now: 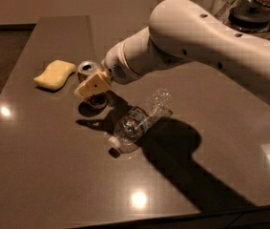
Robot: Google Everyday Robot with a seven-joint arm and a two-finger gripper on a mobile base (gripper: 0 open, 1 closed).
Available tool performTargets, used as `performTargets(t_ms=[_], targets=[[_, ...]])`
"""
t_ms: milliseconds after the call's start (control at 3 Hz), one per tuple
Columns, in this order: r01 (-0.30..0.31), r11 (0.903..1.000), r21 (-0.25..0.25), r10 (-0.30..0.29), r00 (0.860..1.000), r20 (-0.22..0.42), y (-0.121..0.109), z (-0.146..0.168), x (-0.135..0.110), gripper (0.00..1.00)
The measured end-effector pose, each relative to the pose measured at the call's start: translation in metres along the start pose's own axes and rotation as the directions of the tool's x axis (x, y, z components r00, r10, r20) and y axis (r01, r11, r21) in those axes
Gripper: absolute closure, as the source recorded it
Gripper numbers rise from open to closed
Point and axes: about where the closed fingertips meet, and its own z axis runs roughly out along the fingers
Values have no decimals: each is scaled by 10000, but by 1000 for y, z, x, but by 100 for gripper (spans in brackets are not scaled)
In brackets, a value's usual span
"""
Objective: Knock orange can over
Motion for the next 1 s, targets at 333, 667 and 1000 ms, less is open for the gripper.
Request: performTargets(t_ms=[333,667,1000], targets=[[-140,9999,24,140,9999,42,-9,-2,-3,56],[-86,10000,19,86,9998,165,-14,-10,-10,79],[90,10000,8,-89,9998,-154,-26,-27,-16,100]])
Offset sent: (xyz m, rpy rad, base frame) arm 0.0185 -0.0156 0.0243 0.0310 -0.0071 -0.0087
